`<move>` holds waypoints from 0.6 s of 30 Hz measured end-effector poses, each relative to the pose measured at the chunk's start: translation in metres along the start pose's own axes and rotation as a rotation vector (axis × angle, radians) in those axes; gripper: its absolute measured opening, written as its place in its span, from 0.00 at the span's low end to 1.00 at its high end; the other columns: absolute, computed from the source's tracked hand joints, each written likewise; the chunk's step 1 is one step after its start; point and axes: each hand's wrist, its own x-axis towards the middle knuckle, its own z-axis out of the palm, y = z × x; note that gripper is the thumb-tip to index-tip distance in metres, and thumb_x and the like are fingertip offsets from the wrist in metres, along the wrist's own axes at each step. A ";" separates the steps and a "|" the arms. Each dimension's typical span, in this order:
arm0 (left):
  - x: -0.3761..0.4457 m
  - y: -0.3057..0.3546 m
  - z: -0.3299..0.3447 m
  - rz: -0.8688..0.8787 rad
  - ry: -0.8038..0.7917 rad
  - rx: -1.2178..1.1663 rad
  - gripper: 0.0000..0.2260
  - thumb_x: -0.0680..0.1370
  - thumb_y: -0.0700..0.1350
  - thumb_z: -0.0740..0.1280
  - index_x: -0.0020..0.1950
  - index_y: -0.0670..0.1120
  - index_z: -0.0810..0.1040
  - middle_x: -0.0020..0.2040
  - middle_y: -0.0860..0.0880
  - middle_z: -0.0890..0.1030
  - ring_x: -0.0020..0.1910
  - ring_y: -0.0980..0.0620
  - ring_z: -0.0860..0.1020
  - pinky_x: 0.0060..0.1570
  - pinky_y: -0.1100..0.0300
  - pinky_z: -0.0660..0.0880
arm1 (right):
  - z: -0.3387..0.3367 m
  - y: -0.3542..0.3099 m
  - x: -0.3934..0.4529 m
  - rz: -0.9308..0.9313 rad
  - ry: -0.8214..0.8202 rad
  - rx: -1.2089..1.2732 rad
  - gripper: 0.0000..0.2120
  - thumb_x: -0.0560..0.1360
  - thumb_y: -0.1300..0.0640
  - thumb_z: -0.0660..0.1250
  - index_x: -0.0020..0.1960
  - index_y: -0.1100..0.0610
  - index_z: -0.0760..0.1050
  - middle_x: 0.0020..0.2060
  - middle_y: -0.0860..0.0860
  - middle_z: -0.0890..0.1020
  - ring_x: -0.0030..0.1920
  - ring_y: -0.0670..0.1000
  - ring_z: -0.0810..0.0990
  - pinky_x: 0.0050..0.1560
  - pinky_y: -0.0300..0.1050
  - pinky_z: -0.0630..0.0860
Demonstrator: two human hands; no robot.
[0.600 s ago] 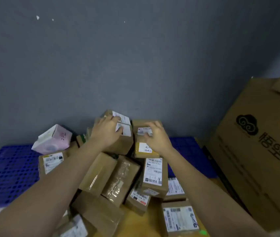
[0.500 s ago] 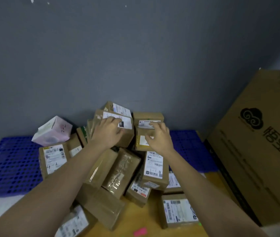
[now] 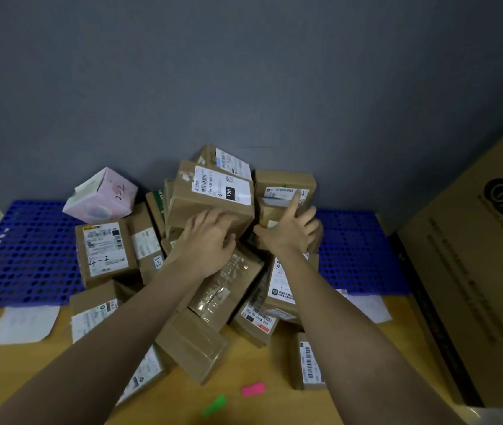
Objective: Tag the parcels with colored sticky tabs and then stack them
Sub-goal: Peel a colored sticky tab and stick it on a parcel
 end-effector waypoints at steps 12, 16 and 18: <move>0.035 0.061 -0.020 -0.372 -0.450 -1.284 0.34 0.69 0.72 0.55 0.73 0.59 0.63 0.70 0.54 0.71 0.66 0.49 0.72 0.59 0.51 0.73 | -0.050 0.074 -0.051 -0.619 0.611 0.258 0.54 0.63 0.37 0.74 0.76 0.50 0.43 0.72 0.58 0.52 0.73 0.59 0.52 0.69 0.59 0.62; 0.035 0.070 -0.014 -0.355 -0.442 -1.403 0.24 0.71 0.65 0.63 0.63 0.56 0.74 0.57 0.52 0.82 0.58 0.51 0.79 0.55 0.51 0.76 | -0.051 0.085 -0.066 -0.693 0.570 0.305 0.55 0.64 0.34 0.71 0.77 0.45 0.38 0.72 0.53 0.51 0.74 0.53 0.51 0.70 0.50 0.63; 0.033 0.067 -0.011 -0.352 -0.366 -1.390 0.28 0.70 0.63 0.68 0.67 0.52 0.72 0.56 0.51 0.83 0.58 0.50 0.79 0.59 0.48 0.75 | -0.058 0.087 -0.076 -0.609 0.405 0.523 0.52 0.65 0.34 0.70 0.77 0.45 0.42 0.72 0.46 0.50 0.74 0.47 0.53 0.70 0.36 0.60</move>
